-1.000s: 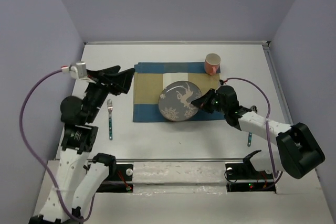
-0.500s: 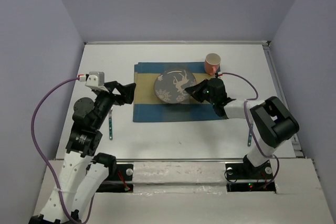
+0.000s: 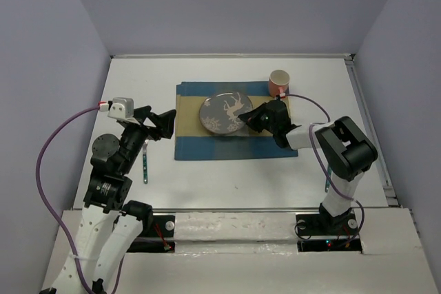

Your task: Set the dinner table for one person

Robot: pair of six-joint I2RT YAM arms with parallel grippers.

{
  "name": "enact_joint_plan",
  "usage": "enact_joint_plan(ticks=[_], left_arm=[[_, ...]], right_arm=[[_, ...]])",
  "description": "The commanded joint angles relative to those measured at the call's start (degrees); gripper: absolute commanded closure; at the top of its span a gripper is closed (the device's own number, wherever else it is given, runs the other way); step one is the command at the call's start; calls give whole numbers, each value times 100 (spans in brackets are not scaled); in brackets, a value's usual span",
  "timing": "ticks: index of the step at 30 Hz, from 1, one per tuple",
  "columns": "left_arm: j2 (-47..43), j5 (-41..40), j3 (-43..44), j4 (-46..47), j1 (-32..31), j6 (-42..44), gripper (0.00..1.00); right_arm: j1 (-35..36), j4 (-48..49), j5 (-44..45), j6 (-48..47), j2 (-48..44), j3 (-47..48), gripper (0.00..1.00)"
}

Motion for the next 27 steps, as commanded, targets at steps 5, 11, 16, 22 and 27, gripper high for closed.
enact_joint_plan(ticks=[5, 11, 16, 22, 27], left_arm=[[-27, -13, 112, 215, -27, 104, 1], [-45, -4, 112, 215, -18, 86, 1], [-63, -30, 112, 223, -18, 77, 1], [-89, -65, 104, 223, -18, 68, 1], [-150, -57, 112, 223, -27, 51, 1]], right_arm=[[89, 415, -199, -4, 146, 503, 86], [89, 274, -279, -30, 208, 336, 56], [141, -200, -147, -240, -73, 178, 38], [141, -973, 3, -627, -486, 10, 22], [141, -1588, 169, -978, -1083, -436, 15]])
